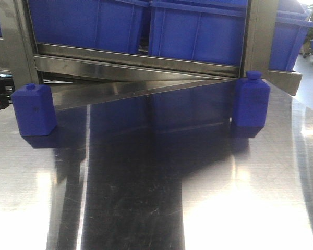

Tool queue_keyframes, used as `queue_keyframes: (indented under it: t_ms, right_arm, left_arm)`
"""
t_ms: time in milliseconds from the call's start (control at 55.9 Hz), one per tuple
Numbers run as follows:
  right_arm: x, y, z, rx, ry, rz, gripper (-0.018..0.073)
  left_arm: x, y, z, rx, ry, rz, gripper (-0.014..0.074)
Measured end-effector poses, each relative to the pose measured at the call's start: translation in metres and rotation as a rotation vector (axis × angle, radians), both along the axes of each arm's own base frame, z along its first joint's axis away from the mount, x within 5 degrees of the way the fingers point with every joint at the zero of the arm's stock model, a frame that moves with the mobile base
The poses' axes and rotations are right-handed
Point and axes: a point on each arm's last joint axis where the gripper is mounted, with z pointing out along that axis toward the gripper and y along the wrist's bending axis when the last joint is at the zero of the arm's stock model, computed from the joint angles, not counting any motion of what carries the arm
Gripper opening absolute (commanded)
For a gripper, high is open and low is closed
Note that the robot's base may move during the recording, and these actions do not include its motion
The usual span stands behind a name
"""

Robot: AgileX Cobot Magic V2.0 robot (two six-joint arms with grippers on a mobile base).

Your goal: Pick and sort blue part to right shelf

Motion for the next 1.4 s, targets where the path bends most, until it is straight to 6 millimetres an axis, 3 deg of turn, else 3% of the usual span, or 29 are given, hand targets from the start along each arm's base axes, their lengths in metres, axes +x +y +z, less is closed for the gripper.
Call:
queue_keyframes:
  t_ms: [662,895,1002,1199,1307,1396]
  right_arm:
    - [0.0,0.0,0.0,0.0,0.0,0.0,0.0038]
    - [0.0,0.0,0.0,0.0,0.0,0.0,0.0038]
    - [0.0,0.0,0.0,0.0,0.0,0.0,0.0038]
    - [0.0,0.0,0.0,0.0,0.0,0.0,0.0038]
    - [0.0,0.0,0.0,0.0,0.0,0.0,0.0038]
    - [0.0,0.0,0.0,0.0,0.0,0.0,0.0038]
  left_arm:
    - [0.0,0.0,0.0,0.0,-0.003,0.0,0.0124]
    - [-0.002,0.001,0.013,-0.015,-0.105,0.009,0.0124]
    - [-0.006,0.001,0.034,-0.014,-0.1,0.001,0.0124]
    - [-0.002,-0.002,0.103,0.015,0.048,-0.025,0.0128]
    - [0.019,-0.006,0.128,0.041,0.207,-0.038,0.0128]
    - [0.043,-0.01,0.136,0.068,0.356,-0.048,0.0129]
